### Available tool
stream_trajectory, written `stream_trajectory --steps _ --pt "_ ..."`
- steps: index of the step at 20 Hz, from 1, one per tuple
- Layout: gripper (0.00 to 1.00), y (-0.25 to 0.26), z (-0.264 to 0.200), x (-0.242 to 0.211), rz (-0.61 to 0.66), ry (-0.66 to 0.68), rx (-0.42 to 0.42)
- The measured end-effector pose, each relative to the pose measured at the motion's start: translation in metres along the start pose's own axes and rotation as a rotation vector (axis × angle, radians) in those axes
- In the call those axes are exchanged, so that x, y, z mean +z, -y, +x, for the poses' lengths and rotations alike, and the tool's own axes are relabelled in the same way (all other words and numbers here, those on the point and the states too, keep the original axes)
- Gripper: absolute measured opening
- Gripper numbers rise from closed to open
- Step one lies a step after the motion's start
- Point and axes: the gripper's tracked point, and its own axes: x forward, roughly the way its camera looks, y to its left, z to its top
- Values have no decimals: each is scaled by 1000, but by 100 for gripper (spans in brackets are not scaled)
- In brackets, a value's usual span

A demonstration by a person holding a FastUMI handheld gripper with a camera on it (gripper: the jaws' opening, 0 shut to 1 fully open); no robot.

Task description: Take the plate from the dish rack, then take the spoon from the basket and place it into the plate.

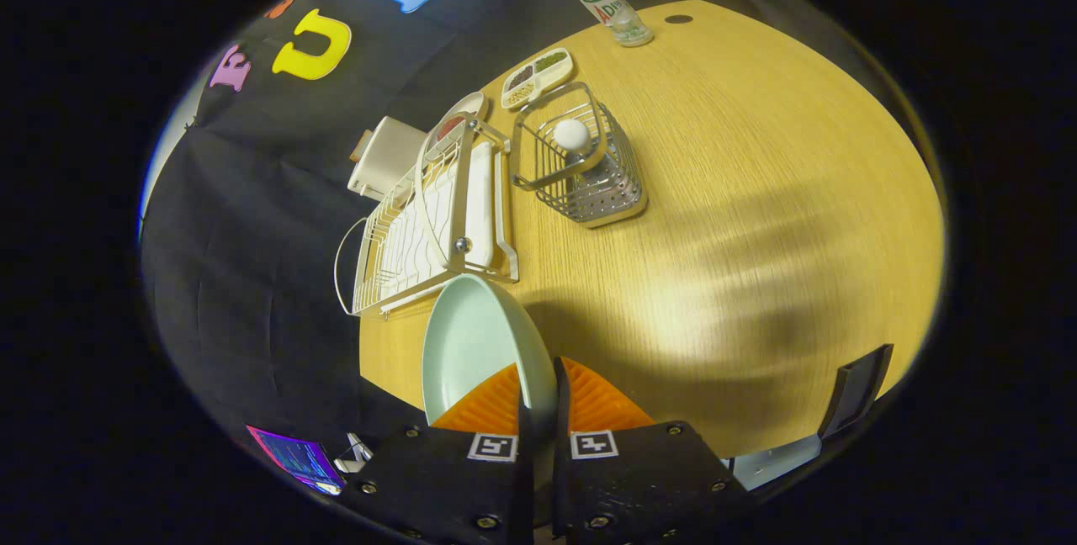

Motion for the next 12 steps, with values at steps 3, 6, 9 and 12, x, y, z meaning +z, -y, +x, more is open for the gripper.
stream_trajectory --steps 3,6,9,12 --pt "9 8 13 4 45 13 41" --pt "9 17 26 2 79 -9 56" --pt "9 29 33 -2 64 -29 32" --pt "9 31 41 -2 49 -23 28"
